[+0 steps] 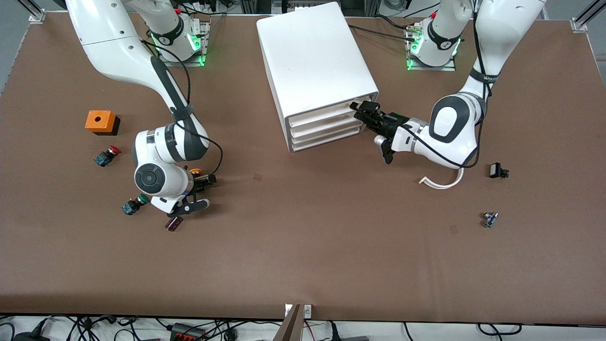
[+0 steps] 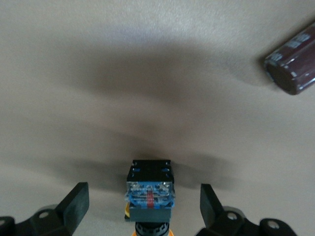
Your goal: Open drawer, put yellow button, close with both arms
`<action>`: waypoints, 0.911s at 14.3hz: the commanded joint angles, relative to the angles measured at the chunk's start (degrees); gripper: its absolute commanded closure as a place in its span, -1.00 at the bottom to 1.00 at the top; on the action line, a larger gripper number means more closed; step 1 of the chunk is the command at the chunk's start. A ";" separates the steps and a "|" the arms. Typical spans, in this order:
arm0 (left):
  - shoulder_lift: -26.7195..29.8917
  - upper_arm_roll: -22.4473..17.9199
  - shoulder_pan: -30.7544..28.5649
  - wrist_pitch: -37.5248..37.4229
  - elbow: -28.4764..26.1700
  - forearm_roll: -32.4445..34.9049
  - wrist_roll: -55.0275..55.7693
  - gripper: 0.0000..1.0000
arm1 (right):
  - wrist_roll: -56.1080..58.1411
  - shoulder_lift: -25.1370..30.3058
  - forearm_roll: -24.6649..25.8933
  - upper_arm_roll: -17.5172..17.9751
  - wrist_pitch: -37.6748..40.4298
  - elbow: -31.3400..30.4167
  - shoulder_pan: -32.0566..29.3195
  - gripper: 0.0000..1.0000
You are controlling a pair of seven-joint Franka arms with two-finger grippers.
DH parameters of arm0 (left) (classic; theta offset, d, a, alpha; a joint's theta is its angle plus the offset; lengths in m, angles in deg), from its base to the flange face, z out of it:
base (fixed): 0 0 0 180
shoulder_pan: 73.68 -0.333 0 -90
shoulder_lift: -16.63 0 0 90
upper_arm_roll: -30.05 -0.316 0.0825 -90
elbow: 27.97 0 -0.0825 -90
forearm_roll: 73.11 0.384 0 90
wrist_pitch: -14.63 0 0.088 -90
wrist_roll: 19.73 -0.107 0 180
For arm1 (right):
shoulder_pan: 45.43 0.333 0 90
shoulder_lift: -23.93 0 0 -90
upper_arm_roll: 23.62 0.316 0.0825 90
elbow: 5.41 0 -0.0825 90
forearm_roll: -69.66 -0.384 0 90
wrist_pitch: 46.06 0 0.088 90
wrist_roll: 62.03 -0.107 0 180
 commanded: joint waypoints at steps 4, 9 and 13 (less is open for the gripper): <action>-0.38 0.02 0.61 0.53 2.15 -1.38 -1.38 0.96 | 1.15 0.38 -0.99 0.18 1.42 -0.97 -0.07 -0.29; -5.82 -0.95 -0.62 0.53 9.87 -0.32 -1.29 0.96 | 1.32 0.73 -0.99 0.10 2.73 -0.36 -0.24 0.77; -9.17 -1.56 -2.20 0.62 16.99 5.64 -1.21 0.96 | 1.59 3.27 -0.90 0.18 2.91 3.41 0.20 0.99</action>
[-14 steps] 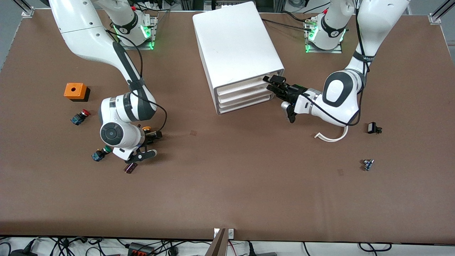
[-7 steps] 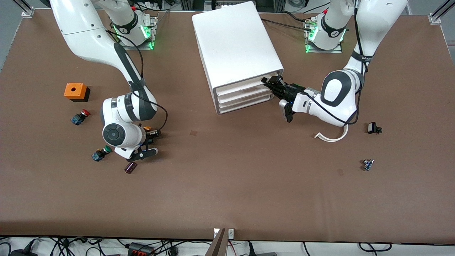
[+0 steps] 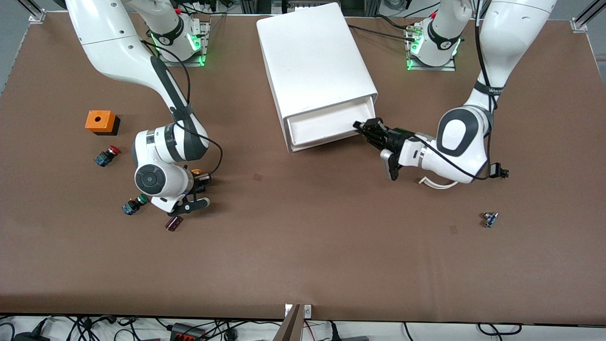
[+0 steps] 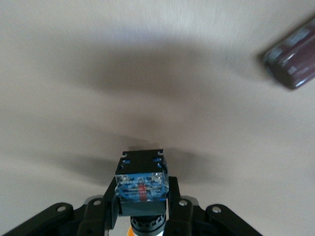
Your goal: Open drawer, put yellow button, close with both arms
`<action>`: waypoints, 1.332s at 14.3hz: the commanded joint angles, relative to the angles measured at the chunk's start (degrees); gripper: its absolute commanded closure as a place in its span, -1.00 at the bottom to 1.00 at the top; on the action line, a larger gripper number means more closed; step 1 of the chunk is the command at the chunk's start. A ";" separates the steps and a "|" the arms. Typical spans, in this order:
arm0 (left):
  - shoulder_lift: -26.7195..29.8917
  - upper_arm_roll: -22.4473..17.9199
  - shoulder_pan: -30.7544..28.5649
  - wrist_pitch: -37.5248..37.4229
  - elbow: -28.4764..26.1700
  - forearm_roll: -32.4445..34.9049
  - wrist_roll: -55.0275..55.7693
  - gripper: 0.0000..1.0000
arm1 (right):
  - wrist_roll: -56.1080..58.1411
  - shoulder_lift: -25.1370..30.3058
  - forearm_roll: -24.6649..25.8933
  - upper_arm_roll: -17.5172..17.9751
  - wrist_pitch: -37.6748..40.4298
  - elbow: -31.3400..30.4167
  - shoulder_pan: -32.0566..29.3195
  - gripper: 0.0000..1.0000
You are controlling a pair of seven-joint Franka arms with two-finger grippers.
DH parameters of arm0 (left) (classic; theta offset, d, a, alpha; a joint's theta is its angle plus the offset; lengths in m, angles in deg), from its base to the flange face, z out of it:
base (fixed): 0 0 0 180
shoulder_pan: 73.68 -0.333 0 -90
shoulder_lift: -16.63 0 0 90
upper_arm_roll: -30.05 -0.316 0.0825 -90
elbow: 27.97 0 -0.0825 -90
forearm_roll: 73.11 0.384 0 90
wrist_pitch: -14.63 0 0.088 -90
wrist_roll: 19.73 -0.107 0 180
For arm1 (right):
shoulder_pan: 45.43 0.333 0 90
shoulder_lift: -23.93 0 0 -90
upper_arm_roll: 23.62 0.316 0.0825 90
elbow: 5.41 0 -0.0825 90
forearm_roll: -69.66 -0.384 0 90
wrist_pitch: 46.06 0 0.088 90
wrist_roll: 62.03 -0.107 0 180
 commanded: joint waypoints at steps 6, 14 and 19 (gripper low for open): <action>-5.46 -0.52 -2.73 0.49 9.90 3.95 2.36 -1.00 | 1.24 3.66 -0.99 1.41 11.67 19.15 0.35 1.00; -1.33 -0.70 -4.49 -8.11 19.63 17.80 27.46 -1.00 | -4.18 6.47 -0.90 13.26 11.25 31.82 3.07 1.00; 0.94 0.10 -3.71 -11.29 26.25 38.97 42.25 -1.00 | -17.64 5.68 -0.55 16.80 10.72 36.05 9.75 1.00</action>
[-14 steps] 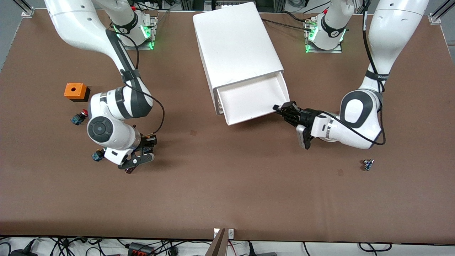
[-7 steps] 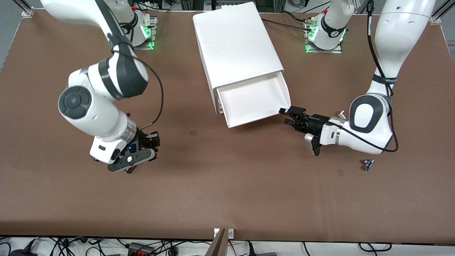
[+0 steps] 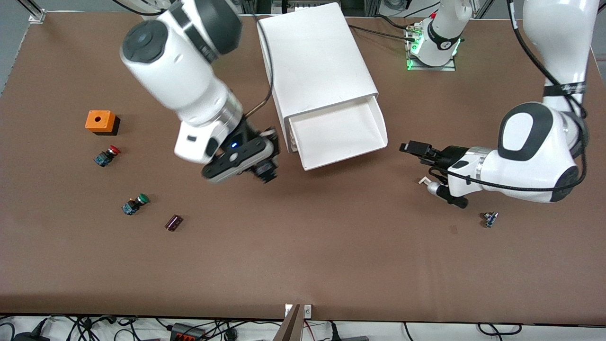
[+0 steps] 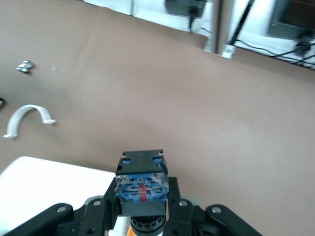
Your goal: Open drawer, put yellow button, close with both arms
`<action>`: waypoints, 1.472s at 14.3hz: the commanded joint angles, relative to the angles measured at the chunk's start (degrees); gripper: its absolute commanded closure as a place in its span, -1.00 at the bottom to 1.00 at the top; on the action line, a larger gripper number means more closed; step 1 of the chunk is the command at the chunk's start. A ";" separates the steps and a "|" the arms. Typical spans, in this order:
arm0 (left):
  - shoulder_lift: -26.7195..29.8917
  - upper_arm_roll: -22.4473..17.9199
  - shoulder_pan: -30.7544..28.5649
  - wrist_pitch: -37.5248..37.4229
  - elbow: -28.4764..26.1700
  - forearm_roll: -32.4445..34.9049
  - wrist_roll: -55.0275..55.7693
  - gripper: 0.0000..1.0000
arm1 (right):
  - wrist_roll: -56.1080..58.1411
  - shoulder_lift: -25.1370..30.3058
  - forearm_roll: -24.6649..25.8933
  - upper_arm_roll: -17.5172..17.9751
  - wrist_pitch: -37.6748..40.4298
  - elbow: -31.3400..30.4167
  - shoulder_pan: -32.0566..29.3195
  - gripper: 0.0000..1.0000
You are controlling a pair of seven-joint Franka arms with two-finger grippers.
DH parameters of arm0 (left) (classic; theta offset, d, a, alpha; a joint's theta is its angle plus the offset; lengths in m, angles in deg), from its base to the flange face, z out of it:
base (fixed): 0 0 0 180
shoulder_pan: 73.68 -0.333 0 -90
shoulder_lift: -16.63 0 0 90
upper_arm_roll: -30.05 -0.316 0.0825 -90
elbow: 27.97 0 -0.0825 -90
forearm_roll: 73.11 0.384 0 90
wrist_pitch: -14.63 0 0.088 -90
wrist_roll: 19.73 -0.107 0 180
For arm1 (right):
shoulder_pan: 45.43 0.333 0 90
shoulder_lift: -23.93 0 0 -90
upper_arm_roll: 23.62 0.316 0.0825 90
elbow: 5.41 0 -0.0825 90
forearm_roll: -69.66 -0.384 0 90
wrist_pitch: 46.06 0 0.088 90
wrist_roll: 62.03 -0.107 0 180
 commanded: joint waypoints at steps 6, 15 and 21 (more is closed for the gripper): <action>1.31 0.26 1.40 -1.51 9.89 23.93 5.67 -1.00 | -13.01 -6.50 -0.05 -0.21 0.04 1.90 9.72 1.00; 2.54 -0.45 0.26 -2.13 13.78 24.72 9.01 -1.00 | -16.18 -12.14 0.22 -5.31 1.01 3.22 17.99 1.00; 2.63 -0.36 0.34 -2.13 13.78 24.63 9.72 -1.00 | -19.78 -13.28 0.22 -5.40 0.39 3.22 17.90 1.00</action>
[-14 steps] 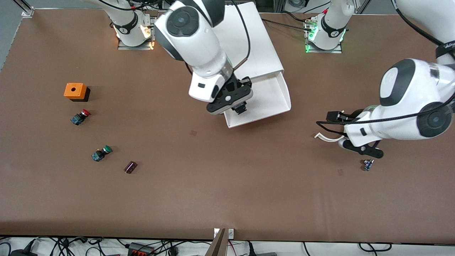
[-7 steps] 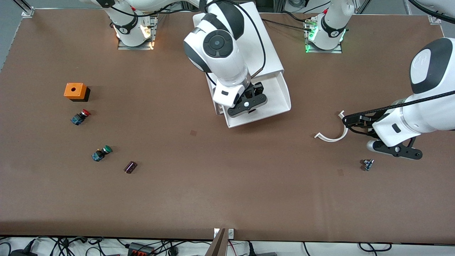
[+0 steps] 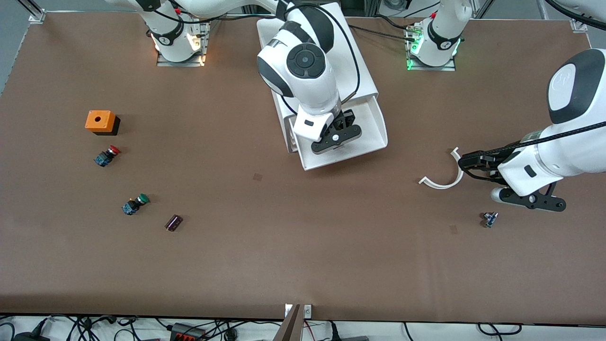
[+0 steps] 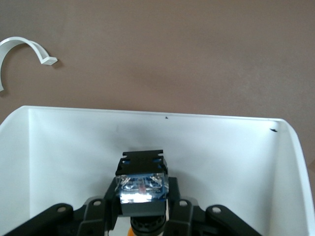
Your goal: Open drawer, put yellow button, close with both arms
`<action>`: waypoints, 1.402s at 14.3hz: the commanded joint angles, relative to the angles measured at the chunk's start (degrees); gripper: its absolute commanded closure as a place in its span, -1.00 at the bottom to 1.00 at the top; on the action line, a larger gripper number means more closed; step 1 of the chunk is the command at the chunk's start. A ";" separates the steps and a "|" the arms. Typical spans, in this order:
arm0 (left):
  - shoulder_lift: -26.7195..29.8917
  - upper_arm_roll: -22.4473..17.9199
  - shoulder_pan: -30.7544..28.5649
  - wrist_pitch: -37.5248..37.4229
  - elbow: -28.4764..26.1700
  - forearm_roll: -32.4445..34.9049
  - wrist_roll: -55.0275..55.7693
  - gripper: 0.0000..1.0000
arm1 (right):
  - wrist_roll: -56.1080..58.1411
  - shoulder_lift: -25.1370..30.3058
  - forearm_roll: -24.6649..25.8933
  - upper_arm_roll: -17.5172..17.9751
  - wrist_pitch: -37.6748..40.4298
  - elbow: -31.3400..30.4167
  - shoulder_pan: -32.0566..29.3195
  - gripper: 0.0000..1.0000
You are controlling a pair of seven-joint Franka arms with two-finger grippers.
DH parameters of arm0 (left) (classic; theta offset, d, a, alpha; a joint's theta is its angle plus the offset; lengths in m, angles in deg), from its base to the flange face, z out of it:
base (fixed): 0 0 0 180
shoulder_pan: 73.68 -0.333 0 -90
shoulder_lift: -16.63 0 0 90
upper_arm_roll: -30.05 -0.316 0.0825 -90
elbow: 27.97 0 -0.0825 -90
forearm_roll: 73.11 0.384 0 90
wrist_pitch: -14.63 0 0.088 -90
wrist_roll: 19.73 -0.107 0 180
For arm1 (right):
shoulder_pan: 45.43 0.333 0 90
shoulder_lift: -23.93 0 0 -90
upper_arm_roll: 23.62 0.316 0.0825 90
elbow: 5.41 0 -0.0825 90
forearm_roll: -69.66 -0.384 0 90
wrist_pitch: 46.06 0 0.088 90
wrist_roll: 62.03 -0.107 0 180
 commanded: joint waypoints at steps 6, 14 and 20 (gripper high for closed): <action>0.67 0.18 0.03 -0.95 0.26 1.38 1.69 -1.00 | -7.00 -1.57 1.49 -1.77 -0.84 2.59 0.68 -1.00; 0.41 1.14 1.08 0.28 -0.27 0.77 13.44 -1.00 | -8.15 0.80 0.88 -1.43 7.31 10.58 -3.08 -1.00; 0.32 4.04 4.15 13.88 -9.22 0.67 24.70 -1.00 | -0.18 6.34 2.46 -2.31 17.76 7.44 -15.72 -1.00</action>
